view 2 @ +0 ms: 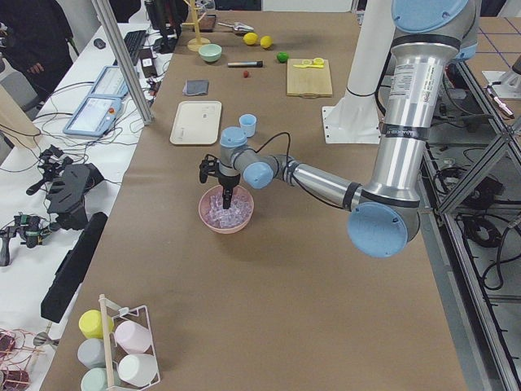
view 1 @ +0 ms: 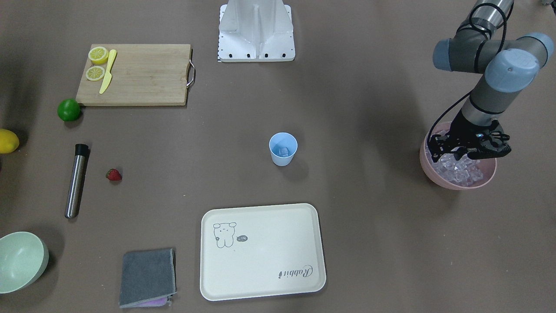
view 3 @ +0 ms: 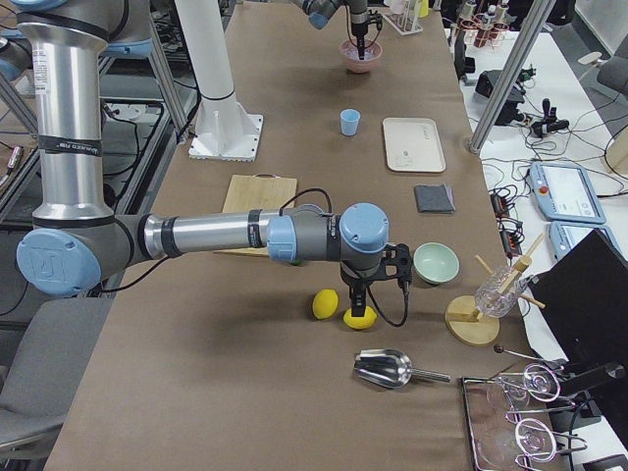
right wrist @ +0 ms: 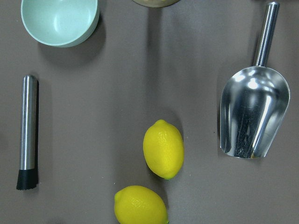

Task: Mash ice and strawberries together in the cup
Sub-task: 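Lower the left gripper into the pink bowl and grasp another ice cube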

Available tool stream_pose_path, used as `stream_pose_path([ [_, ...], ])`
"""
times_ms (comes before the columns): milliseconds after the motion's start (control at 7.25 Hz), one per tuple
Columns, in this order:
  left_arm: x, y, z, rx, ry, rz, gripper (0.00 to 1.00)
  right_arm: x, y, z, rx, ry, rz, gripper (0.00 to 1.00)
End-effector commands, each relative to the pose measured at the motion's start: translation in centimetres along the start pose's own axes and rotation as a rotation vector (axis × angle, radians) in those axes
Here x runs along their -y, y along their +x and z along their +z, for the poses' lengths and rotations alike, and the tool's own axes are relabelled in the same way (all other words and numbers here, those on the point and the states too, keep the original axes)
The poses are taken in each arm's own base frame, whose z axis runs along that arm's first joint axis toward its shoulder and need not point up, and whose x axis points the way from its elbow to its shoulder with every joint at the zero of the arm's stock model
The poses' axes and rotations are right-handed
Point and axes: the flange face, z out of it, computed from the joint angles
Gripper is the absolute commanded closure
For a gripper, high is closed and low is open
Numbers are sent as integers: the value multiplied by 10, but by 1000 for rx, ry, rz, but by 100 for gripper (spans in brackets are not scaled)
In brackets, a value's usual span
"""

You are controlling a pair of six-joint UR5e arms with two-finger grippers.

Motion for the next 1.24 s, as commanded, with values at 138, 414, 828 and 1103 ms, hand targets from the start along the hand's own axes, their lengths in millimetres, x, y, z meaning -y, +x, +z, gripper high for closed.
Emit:
stream_pose_path([
  [138, -2, 5, -2, -23, -20, 7, 74, 1, -1, -1, -2, 1, -1, 0],
  [414, -3, 6, -2, -32, -30, 9, 91, 1, -1, -1, -2, 2, -3, 0],
  [828, 1, 4, -21, -44, -8, 3, 100, 3, -3, -2, -1, 5, -5, 0],
  [1103, 6, -3, -38, -84, -23, -15, 100, 6, -4, -4, -1, 8, -8, 0],
])
